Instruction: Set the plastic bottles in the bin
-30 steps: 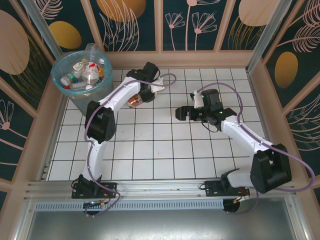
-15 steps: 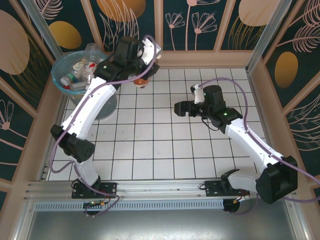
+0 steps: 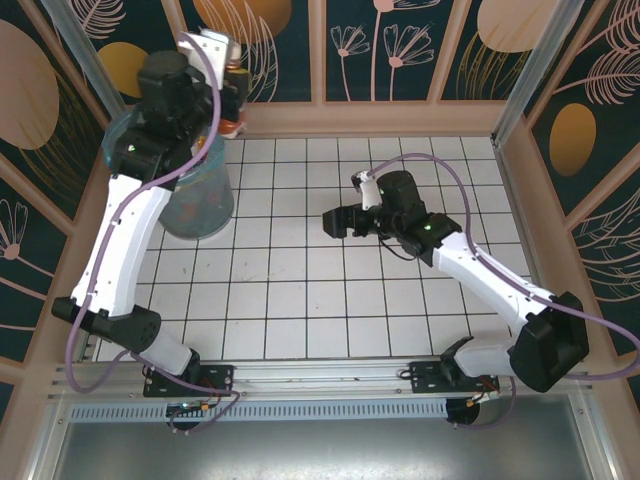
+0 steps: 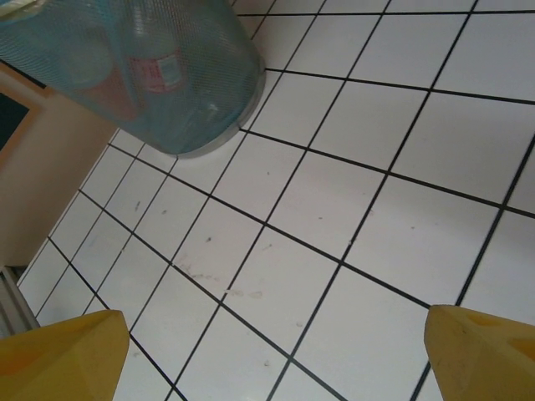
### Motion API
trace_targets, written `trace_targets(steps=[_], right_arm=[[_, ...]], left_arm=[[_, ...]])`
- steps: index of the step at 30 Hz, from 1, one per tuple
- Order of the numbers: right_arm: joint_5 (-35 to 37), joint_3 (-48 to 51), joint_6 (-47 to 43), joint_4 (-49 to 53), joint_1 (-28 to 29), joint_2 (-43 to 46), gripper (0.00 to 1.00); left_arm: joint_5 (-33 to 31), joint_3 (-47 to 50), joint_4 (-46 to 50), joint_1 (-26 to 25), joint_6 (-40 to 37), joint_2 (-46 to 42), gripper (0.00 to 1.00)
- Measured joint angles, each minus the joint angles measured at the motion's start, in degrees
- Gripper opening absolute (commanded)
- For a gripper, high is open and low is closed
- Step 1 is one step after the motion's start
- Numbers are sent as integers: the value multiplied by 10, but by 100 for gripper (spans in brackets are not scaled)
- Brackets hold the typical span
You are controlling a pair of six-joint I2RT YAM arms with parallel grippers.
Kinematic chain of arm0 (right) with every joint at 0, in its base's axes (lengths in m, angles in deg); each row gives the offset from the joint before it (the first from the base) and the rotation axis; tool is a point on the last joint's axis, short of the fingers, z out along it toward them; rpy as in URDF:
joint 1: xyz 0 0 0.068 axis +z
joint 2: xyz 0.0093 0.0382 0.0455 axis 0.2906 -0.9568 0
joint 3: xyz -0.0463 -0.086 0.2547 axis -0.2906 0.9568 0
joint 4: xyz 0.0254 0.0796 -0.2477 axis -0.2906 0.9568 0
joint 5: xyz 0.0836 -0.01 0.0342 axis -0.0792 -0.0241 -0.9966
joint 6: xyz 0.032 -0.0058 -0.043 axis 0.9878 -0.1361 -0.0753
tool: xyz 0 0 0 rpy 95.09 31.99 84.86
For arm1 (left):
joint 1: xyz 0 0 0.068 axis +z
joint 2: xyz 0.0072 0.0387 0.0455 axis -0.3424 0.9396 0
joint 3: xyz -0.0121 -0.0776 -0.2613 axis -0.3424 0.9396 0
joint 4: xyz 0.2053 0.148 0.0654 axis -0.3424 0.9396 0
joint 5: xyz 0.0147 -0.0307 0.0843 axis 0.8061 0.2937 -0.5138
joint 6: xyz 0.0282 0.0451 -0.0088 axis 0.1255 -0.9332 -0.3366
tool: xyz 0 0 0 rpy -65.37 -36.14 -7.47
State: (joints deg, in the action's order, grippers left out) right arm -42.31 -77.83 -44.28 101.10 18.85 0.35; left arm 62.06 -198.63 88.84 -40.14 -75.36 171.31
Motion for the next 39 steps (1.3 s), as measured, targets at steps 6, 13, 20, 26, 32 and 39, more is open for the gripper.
trace_targets(steps=[6,13,20,26,32,39], right_arm=[[-4,-1,1,-12,7,-10,92],[-8,-1,13,-20,17,-13,92],[-16,11,24,-40,27,-16,92],[-20,16,30,-42,30,-38,92],[-22,33,43,-42,40,-41,91],[-21,36,47,-42,45,-42,92]], left_arm=[[-51,55,-21,138,6,-26,0],[-58,132,-42,268,2,-13,0],[-29,155,-84,307,-25,15,0],[-16,140,-110,309,-57,55,0],[-17,146,-149,311,-88,70,1],[26,126,-150,318,-102,115,11]])
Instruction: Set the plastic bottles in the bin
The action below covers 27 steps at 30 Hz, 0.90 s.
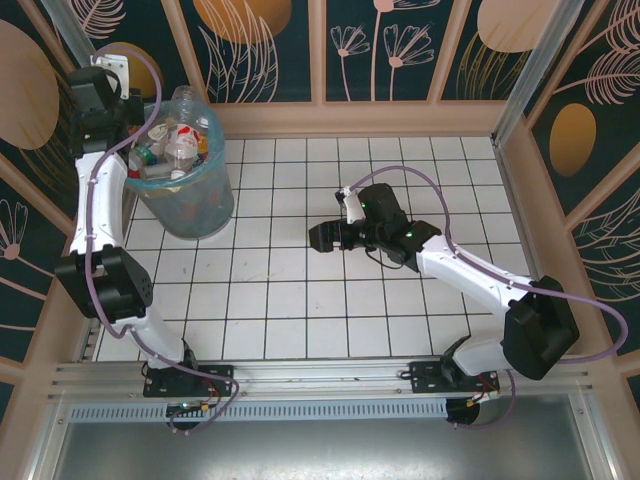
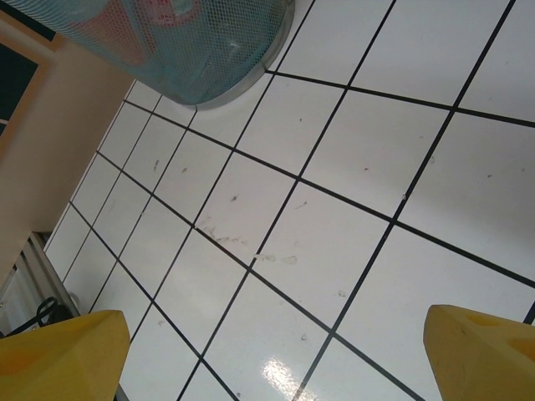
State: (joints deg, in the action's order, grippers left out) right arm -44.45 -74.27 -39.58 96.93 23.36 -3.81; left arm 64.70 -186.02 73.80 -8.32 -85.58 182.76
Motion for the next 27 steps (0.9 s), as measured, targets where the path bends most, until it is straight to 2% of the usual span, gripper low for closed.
trace_targets(steps=[2,4,5,7,10,12,14,21,27], right_arm=[[0,0,0,0,1,0,92],[0,0,0,0,1,0,91],[0,0,0,0,2,0,91],[0,0,0,0,3,-2,91],[0,0,0,0,4,-6,92],[0,0,0,0,5,-9,92],[0,0,0,0,6,-13,91],[-2,0,0,0,12,-20,91],[-2,0,1,0,15,-23,91]], left_arm=[[5,-2,5,1,-2,11,17],[7,-1,11,2,-5,17,29],[7,0,12,2,-6,18,37],[7,3,11,2,-6,17,62],[7,5,12,2,3,12,84],[4,5,12,1,14,7,88],[2,4,13,1,25,-2,88],[7,-42,19,1,74,-34,69],[70,-89,42,-4,133,-31,76]])
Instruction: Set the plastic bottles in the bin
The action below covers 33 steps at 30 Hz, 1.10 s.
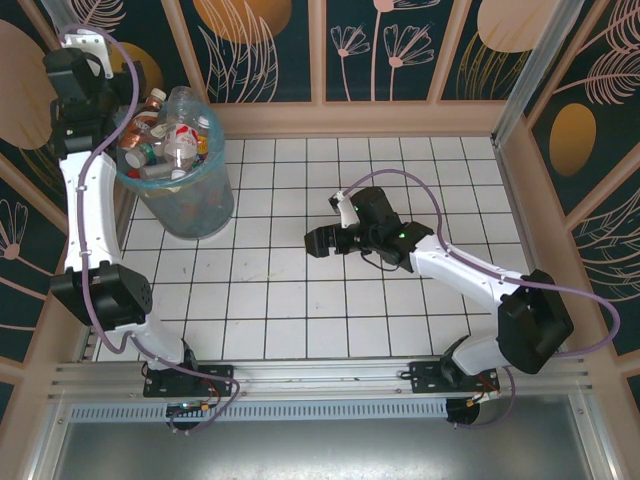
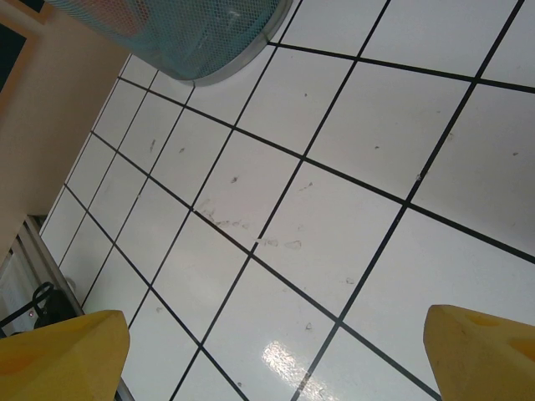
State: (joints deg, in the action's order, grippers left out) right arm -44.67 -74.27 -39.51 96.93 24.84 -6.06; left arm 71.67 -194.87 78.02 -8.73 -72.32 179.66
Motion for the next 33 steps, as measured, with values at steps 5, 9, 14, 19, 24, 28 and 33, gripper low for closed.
trace_targets(steps=[5,9,14,19,24,28,33], right_arm=[[0,-1,2,0,4,-8,91],[0,-1,2,0,11,-17,91],[0,-1,2,0,11,-17,91],[0,-1,3,-2,11,-17,91],[-7,-1,10,-17,12,-20,91],[-11,-1,10,-22,13,-29,91],[-11,-1,10,-25,15,-30,91]], left_arm=[[8,-76,48,-55,32,43,81],[0,-138,116,-92,51,95,81],[-43,-157,198,-90,64,136,82],[-50,-63,196,-87,67,115,79],[-43,16,179,-94,59,82,79],[-42,30,170,-93,53,73,69],[-35,59,146,-94,54,52,53]])
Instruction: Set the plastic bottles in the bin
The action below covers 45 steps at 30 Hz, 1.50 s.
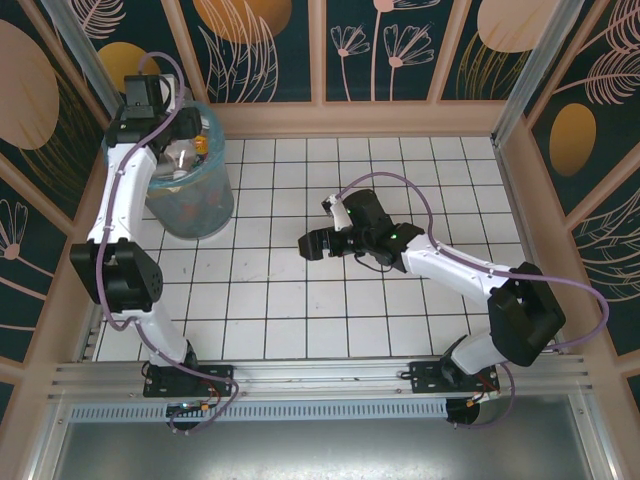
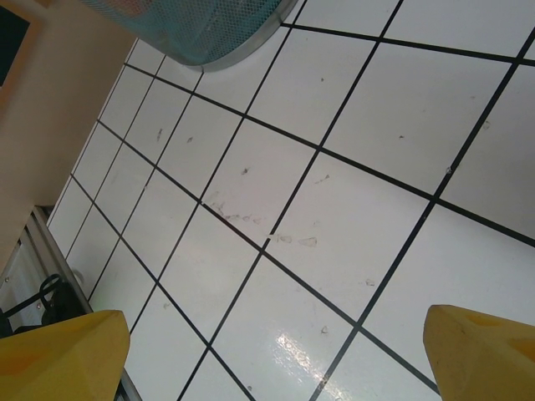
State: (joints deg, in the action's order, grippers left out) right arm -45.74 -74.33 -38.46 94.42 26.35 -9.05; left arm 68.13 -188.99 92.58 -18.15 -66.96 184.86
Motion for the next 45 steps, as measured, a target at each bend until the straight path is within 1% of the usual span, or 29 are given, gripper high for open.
trace_targets(steps=[5,6,11,14,17,22,26,29,34,38,41,45], right_arm=[[0,0,1,0,0,0,91],[0,0,1,0,0,0,91],[0,0,1,-2,0,0,91],[1,-2,-1,-3,0,0,91],[1,-16,-1,-1,0,-2,91],[2,-27,0,-6,4,-3,91],[2,-27,0,-7,13,-8,91],[2,-30,0,-8,16,-14,91],[2,-85,-3,-3,21,-43,90],[2,-124,-10,-5,26,-50,90],[2,-132,-14,-8,27,-53,90],[2,-132,-14,-7,31,-62,90]], left_arm=[[8,82,-82,2,-1,-70,41],[13,103,-103,3,-1,-90,40],[32,223,-231,4,-6,-207,40],[37,274,-288,4,-15,-248,44],[36,290,-314,4,-25,-250,44],[27,273,-333,3,-47,-220,38],[29,271,-353,3,-49,-198,34],[37,278,-391,3,-48,-198,26],[44,351,-492,3,-49,-221,25],[43,438,-558,3,-71,-245,23],[36,505,-608,3,-98,-271,22],[28,544,-659,3,-118,-292,21]])
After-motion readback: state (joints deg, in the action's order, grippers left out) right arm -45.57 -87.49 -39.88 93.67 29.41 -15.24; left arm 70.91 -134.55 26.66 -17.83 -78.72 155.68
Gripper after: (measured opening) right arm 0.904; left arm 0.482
